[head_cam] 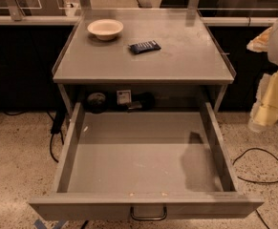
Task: Close top drawer
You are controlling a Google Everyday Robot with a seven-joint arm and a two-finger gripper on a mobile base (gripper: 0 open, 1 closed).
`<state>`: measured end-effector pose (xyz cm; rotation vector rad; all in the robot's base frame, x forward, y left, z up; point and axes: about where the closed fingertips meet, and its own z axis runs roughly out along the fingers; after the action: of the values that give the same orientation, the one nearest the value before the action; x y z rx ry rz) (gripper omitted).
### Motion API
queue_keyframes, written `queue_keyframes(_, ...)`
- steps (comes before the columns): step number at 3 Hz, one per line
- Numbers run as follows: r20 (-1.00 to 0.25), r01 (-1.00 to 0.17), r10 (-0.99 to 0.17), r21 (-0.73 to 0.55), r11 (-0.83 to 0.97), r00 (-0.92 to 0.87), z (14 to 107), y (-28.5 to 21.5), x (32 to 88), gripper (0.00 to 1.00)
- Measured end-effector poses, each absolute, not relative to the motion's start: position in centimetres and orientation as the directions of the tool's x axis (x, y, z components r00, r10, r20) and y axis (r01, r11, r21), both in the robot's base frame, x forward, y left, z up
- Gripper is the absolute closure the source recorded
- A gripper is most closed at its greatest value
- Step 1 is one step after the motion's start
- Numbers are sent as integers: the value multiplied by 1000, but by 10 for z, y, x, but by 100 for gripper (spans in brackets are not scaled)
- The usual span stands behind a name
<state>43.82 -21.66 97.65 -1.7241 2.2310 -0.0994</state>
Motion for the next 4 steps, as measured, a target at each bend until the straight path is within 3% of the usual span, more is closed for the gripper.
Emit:
queue_keyframes(1,-207,-931,-953,-247,270,-221,976,-217,438,0)
queue_keyframes(2,-207,-931,-953,-247,270,-221,977,-217,438,18)
queue_keyframes(4,-207,-931,-953,-247,270,-221,977,-217,438,65)
